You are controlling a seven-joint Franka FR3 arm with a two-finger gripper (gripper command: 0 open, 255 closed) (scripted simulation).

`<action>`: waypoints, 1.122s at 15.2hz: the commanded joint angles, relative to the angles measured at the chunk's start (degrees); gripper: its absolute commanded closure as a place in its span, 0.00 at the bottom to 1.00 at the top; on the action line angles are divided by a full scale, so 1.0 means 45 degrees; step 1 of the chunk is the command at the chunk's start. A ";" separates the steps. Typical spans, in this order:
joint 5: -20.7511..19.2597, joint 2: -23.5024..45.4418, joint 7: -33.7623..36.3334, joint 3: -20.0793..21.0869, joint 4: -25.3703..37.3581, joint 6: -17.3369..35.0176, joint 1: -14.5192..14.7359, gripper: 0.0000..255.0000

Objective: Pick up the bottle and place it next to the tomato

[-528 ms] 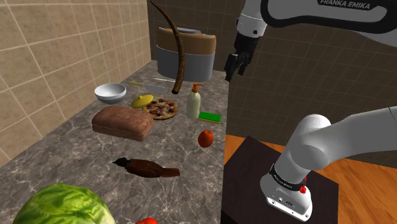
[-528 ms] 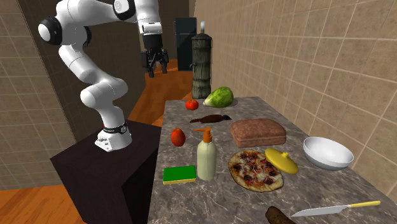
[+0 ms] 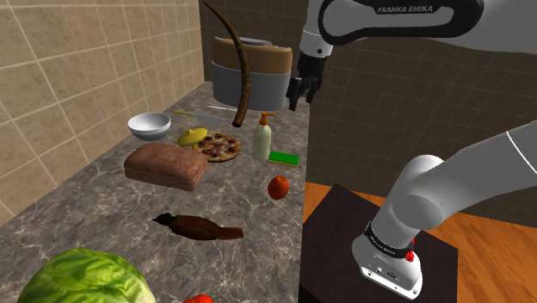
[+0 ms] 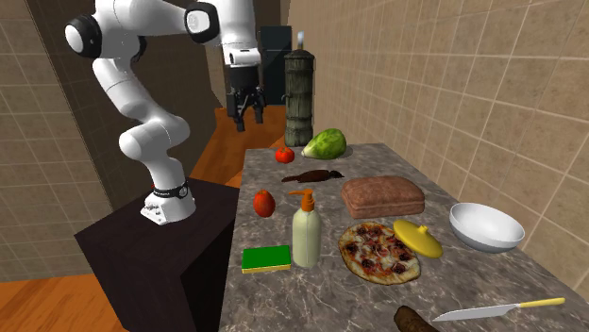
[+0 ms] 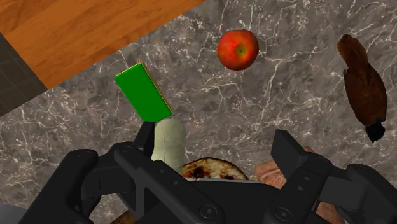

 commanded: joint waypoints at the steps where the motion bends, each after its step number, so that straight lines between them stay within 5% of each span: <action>1: -0.0030 0.1035 -0.0222 -0.0214 0.0442 0.0493 -0.0078 0.00; 17: 0.0769 0.9099 -0.1860 -0.1267 0.5930 0.2082 -0.0622 0.00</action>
